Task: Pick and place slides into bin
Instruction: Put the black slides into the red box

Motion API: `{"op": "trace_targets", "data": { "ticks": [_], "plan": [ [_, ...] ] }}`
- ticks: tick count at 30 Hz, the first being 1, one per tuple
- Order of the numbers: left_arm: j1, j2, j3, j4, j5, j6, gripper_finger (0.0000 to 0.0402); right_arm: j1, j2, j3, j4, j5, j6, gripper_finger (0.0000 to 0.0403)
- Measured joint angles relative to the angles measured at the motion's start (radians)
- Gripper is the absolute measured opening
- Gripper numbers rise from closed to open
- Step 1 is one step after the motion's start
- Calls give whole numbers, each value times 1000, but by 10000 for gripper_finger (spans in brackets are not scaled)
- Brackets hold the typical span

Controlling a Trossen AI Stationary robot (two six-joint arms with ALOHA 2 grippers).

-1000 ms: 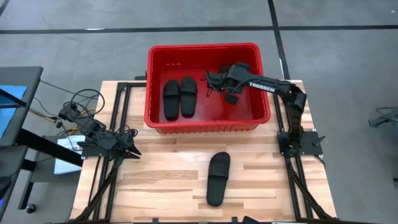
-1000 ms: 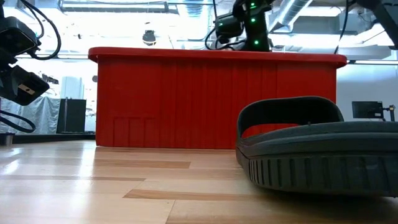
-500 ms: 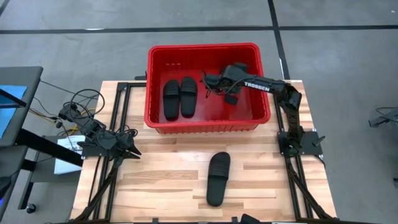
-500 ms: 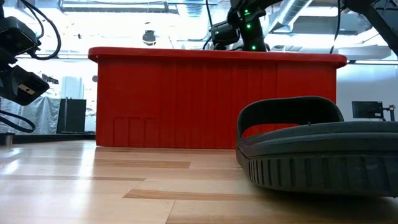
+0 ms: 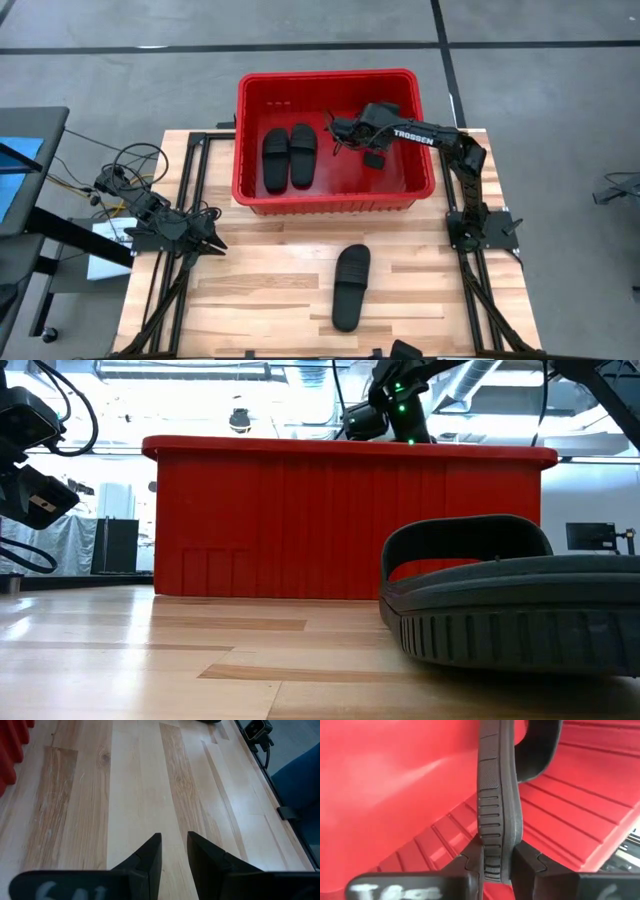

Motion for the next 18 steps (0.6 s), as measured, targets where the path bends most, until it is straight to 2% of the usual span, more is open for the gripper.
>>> {"op": "trace_targets", "data": {
  "ticks": [9,18],
  "plan": [
    [0,0,0,0,0,0,81,-5,-2,-92,4,-8,23,47],
    [0,0,0,0,0,0,81,7,-2,-104,2,-79,19,47]
  ]
}}
